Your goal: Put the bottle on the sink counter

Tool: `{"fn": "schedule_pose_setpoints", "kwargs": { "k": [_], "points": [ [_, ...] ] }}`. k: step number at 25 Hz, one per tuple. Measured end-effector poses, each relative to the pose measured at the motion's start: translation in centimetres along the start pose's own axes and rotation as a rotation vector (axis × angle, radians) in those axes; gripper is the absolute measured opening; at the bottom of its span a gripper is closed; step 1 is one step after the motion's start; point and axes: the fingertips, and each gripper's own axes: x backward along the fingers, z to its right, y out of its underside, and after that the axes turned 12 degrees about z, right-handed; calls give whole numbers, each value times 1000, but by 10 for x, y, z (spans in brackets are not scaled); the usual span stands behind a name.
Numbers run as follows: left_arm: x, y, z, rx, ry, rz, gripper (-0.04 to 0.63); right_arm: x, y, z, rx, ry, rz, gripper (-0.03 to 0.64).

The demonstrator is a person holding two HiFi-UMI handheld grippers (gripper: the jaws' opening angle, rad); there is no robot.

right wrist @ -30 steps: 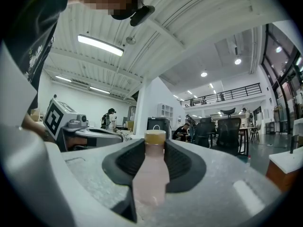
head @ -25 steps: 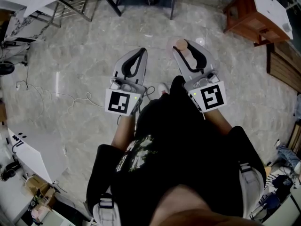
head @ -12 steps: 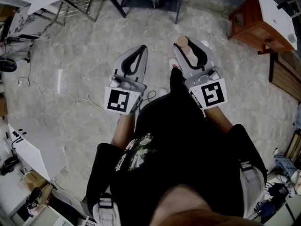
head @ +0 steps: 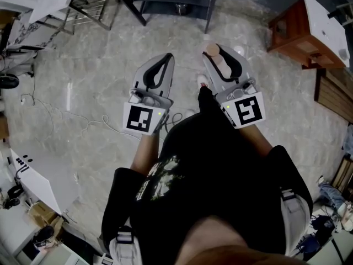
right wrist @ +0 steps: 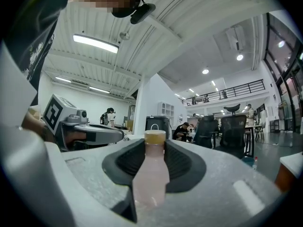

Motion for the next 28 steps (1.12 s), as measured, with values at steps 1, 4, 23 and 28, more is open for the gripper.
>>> {"fn": "schedule_pose_setpoints", "kwargs": {
  "k": [1,4,23,28],
  "points": [
    [-8,2,-5,2,-2,-1,14,-7,2,6,1,-2,1,118],
    [-32,5,-20,1,-8,1,14,-27,7,25,-1,-13,5,118],
    [-158,14,-83,-45,-124,21,14,-128,25,134,-18,-155,51,118],
    [-177,19,-90,-58,-171,22,14,-140,34,150,-19,-205,52,118]
  ]
}}
